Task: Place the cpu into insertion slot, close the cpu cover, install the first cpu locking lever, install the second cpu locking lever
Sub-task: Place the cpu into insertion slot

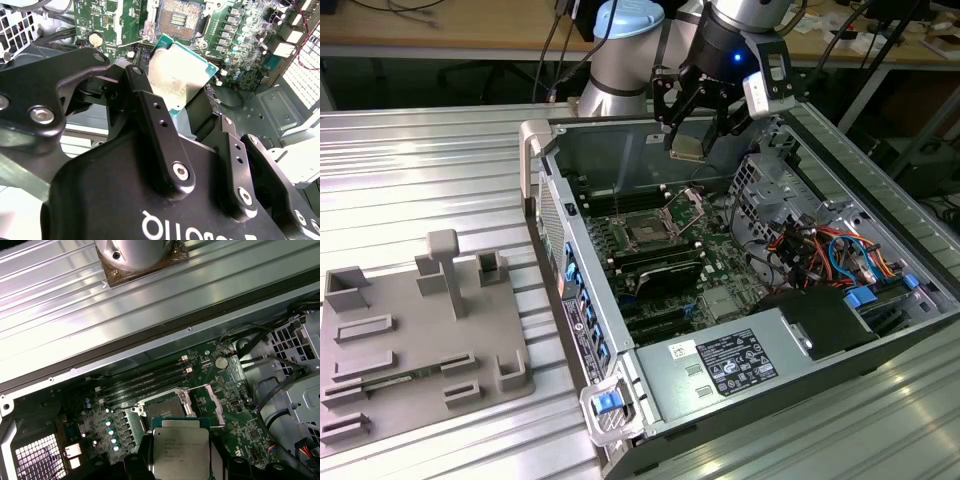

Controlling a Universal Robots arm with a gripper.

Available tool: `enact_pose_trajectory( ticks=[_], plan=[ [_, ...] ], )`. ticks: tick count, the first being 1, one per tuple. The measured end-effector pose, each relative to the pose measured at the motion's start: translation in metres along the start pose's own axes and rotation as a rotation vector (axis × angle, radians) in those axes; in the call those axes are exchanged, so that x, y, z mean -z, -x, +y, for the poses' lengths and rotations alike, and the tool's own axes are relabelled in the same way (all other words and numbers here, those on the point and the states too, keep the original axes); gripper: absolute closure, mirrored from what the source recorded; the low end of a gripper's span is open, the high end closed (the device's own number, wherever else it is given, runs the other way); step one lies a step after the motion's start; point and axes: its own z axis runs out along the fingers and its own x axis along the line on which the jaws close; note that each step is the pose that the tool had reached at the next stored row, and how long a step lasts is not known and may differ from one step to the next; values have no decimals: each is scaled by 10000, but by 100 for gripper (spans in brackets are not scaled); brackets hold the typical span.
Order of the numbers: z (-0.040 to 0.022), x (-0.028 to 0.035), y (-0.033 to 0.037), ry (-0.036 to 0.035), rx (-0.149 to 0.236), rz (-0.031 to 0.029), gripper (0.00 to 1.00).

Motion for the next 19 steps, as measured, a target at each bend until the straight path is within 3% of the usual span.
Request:
enact_pose_trajectory(
  ticks=[19],
  plan=[
    [-1,-9,0,27,-1437,-129,45]
  ],
)
